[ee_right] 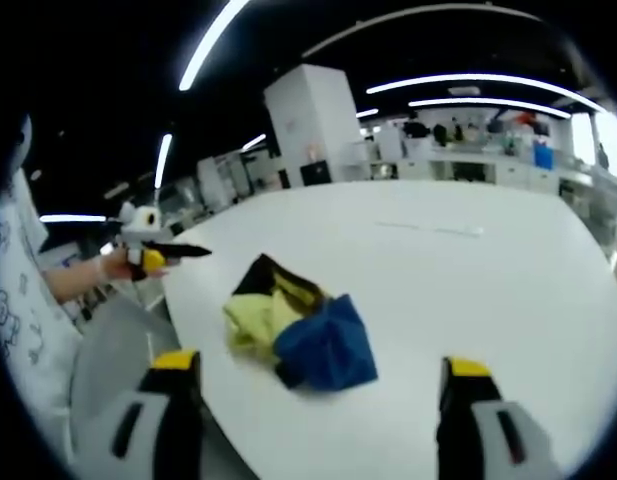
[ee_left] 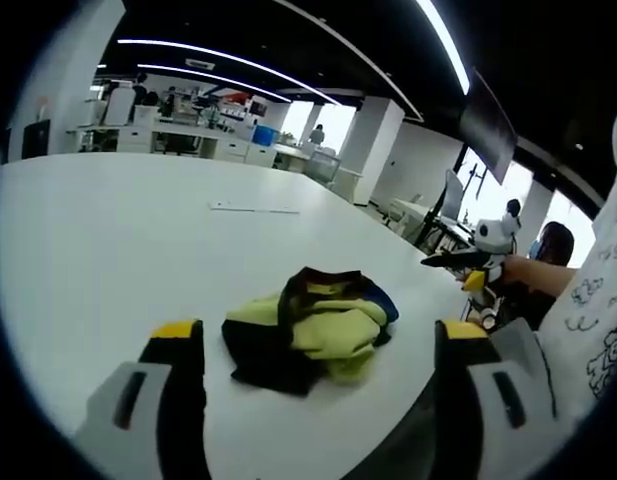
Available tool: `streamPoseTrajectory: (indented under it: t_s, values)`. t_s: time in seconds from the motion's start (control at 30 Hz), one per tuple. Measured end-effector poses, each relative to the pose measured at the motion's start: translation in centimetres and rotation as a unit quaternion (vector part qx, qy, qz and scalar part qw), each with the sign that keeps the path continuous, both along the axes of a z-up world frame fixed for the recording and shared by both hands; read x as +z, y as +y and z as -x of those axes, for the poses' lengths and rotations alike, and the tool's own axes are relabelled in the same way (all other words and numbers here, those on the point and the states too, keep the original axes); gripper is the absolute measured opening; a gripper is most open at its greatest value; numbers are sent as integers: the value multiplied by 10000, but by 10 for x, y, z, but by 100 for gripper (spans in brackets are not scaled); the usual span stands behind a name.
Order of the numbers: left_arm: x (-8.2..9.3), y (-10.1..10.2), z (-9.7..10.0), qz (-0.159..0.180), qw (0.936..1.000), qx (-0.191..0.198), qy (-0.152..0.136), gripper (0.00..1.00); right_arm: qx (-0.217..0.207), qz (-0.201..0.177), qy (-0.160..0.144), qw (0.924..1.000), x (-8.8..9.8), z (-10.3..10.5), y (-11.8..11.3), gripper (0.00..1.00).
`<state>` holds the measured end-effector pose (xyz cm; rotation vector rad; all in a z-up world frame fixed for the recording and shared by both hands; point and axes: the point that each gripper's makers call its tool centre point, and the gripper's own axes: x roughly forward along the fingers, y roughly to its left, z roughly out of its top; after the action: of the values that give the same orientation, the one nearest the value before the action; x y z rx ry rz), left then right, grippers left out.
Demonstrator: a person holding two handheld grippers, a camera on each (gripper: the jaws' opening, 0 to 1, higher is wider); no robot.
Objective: Fold the garment on the visible template until the final outline fits inside the template.
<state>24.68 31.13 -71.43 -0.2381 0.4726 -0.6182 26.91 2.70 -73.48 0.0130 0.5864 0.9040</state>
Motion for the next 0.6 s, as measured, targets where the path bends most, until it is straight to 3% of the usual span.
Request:
streamPoseTrajectory:
  t_s: [0.3,0.5,0.6]
  values:
    - [-1,-4,-2,-98,9999,27,-45,90,-20,-3,-61,10000,2,-3,1,100]
    - [-16,-6,-7,-327,9994,-118,11,86,42,44,-70,10000,-1,-7,8,100]
    - [-21,-6,-10,-445,9989,-157,38,83,144,117,-30,9998,-4,-5,13,91]
